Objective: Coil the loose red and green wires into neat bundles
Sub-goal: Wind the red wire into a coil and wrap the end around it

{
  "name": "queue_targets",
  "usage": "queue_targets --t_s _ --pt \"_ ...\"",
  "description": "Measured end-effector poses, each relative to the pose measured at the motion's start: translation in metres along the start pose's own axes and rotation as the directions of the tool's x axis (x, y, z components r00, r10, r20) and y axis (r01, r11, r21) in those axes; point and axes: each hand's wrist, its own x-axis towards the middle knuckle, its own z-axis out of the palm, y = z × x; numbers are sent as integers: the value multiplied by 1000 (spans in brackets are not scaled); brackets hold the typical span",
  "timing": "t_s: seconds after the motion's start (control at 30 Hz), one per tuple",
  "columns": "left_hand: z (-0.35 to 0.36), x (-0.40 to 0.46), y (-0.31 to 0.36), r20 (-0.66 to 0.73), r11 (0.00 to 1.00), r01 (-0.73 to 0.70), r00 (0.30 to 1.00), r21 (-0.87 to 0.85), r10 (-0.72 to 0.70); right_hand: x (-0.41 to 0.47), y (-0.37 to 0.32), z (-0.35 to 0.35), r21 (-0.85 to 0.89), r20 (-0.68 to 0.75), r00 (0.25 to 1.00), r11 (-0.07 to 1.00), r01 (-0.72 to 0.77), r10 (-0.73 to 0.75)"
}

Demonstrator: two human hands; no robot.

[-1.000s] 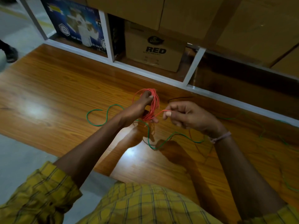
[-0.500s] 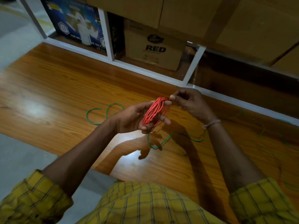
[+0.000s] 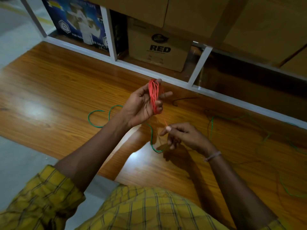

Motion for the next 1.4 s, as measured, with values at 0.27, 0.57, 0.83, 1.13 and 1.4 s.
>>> queue_targets --t_s 0.27,0.57,0.83,1.13,1.4 --pt "-1 13 -12 -385 948 -16 912 317 144 -17 -36 -8 -190 287 956 982 -12 67" --pt "-2 -8 -29 -159 535 99 985 839 66 -23 -85 -71 -156 73 985 974 167 -157" --pt "7 -27 -26 68 757 132 972 640 -227 12 -75 -92 -253 -230 928 938 235 -294" --pt "20 -30 -11 268 915 100 939 391 -217 28 -4 -50 -73 -368 917 988 137 -154" --pt "26 -6 3 109 998 -8 994 68 1 6 20 2 -206 -317 938 975 77 -141"
